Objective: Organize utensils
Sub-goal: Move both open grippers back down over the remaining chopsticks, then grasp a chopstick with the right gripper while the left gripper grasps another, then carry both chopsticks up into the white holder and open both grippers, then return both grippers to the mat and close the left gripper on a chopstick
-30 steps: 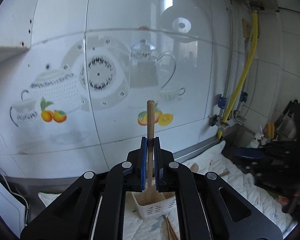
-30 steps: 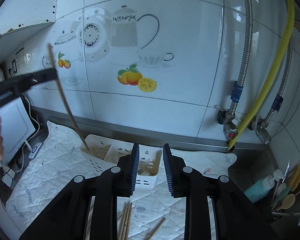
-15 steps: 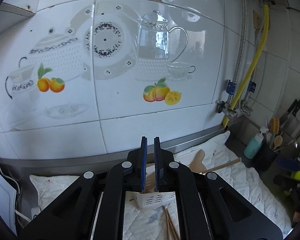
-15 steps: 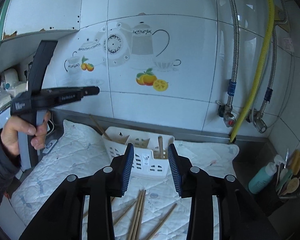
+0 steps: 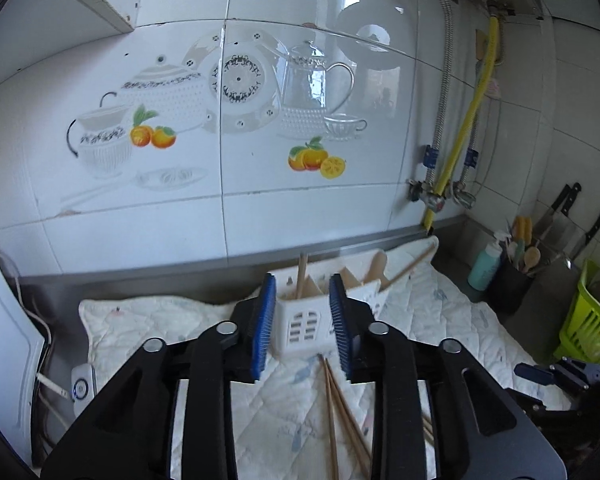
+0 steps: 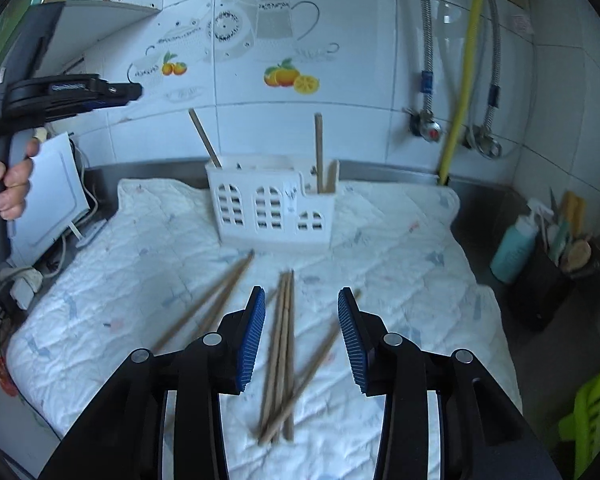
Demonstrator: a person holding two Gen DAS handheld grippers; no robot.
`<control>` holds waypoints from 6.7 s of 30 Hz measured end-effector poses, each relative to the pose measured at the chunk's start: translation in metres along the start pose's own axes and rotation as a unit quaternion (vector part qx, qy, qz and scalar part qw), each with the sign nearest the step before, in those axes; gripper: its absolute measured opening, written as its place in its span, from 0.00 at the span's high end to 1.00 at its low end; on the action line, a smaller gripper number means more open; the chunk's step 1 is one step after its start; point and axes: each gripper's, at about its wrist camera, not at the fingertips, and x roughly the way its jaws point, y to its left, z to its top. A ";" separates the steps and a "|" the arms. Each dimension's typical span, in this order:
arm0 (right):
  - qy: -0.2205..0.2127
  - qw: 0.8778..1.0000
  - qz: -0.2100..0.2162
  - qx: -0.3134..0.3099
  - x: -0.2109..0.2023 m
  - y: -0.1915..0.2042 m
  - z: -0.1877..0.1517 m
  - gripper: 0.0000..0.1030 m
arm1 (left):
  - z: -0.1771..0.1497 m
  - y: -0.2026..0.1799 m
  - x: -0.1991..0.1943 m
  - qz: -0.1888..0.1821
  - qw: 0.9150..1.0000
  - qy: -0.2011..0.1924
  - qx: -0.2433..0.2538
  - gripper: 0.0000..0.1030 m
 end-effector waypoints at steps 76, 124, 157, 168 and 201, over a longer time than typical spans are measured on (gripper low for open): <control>0.083 0.988 -0.040 0.123 0.056 -0.015 -0.128 0.92 | -0.233 -0.041 0.065 0.004 0.981 0.194 0.015 0.91; -0.079 0.997 0.017 0.000 -0.004 -0.052 0.148 0.94 | -0.065 -0.022 0.038 -0.047 0.996 0.073 0.018 0.95; -0.013 0.999 0.031 -0.014 0.072 -0.058 0.175 0.79 | 0.091 -0.009 0.069 -0.010 1.000 -0.021 -0.003 0.95; -0.026 0.998 0.047 -0.019 0.049 -0.054 0.147 0.74 | 0.071 0.001 0.102 0.003 1.000 0.022 -0.012 0.95; 0.070 0.997 0.030 0.018 0.025 -0.012 -0.086 0.73 | -0.114 -0.004 -0.007 -0.037 0.995 0.077 -0.057 0.82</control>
